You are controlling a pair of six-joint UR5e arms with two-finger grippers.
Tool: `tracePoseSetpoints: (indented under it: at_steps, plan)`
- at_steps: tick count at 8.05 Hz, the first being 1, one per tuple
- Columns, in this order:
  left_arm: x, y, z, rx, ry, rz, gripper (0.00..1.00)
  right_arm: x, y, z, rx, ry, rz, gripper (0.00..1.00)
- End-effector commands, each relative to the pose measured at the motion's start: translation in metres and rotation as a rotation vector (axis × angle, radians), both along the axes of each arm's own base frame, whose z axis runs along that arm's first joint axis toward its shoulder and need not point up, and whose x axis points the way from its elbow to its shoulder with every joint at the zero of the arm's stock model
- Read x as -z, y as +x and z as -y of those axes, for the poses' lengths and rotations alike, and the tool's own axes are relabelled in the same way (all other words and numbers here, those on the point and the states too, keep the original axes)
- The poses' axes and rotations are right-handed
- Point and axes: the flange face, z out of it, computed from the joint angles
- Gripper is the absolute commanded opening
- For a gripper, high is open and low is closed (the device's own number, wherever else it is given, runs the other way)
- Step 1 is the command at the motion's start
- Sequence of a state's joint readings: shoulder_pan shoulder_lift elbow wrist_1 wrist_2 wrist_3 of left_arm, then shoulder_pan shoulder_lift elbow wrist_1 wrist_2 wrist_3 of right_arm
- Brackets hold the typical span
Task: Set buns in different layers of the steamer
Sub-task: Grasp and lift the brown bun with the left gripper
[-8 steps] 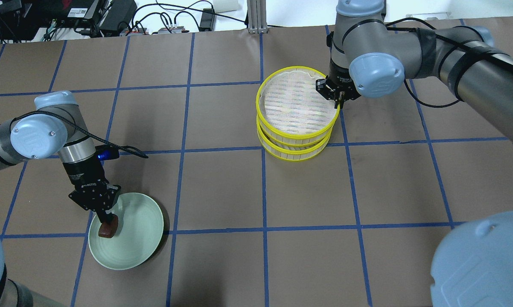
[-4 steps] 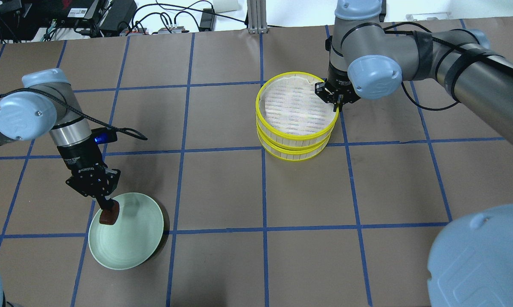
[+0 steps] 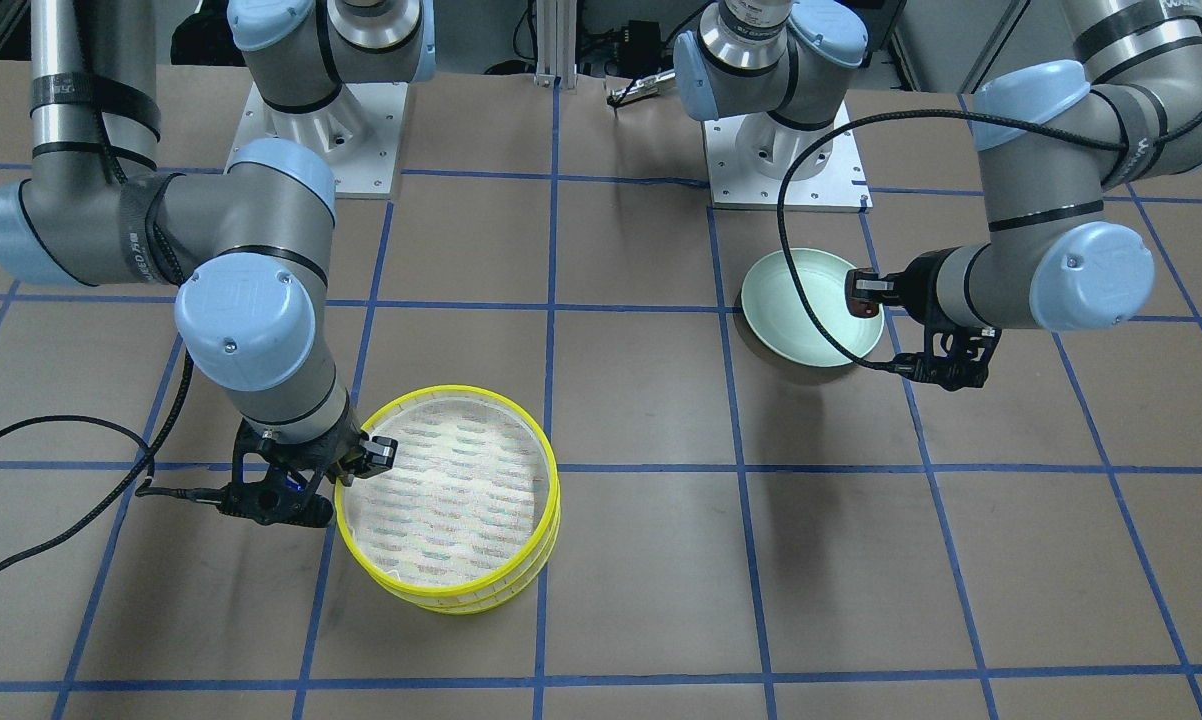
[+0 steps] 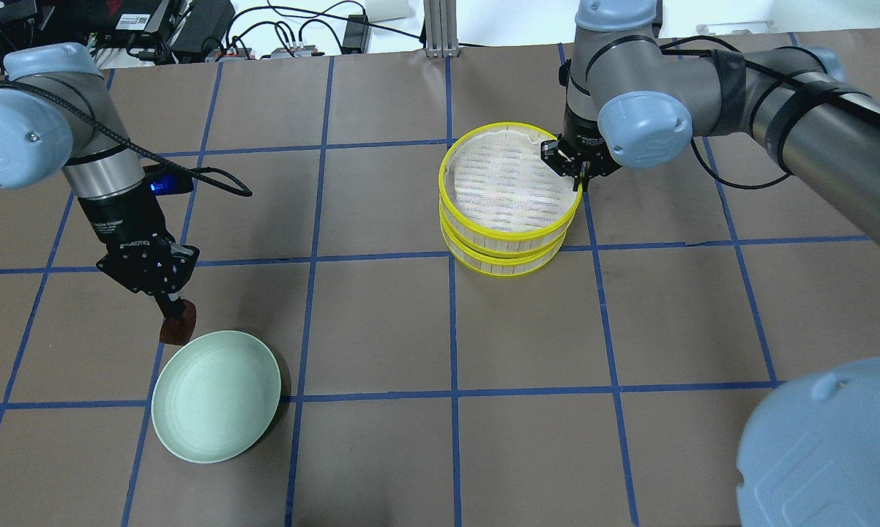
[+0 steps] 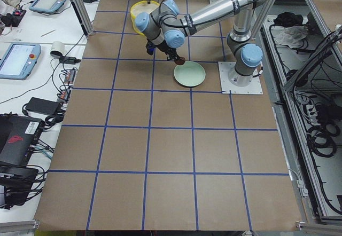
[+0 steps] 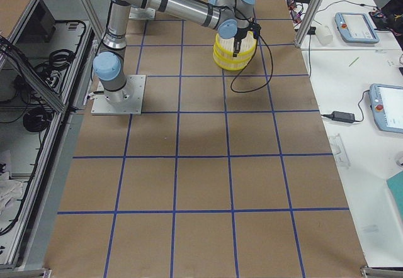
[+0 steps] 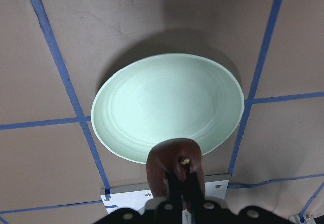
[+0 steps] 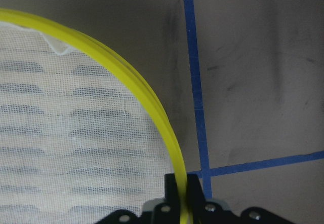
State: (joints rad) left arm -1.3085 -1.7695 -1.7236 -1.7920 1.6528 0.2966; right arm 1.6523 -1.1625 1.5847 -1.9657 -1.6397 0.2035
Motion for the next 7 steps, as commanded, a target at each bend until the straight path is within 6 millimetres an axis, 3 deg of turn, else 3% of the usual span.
tracePoseSetpoints:
  at_steps: [1, 2, 5, 7]
  plan:
    - [-0.033, -0.033, 0.001, 0.031, -0.069, 0.031, 0.0, -0.003, 0.008, -0.002, 0.001, -0.006, -0.003, 0.12]
    - [-0.039, -0.04, 0.001, 0.044, -0.085, 0.037, 0.0, -0.002, 0.019, -0.005, -0.012, -0.009, -0.004, 0.12]
    - [-0.047, -0.05, 0.001, 0.05, -0.106, 0.046, 0.0, -0.001, 0.018, -0.005, -0.027, -0.005, -0.006, 0.12]
    - [-0.047, -0.054, 0.001, 0.057, -0.109, 0.049, 0.0, 0.003, 0.018, -0.007, -0.03, 0.001, -0.006, 0.19]
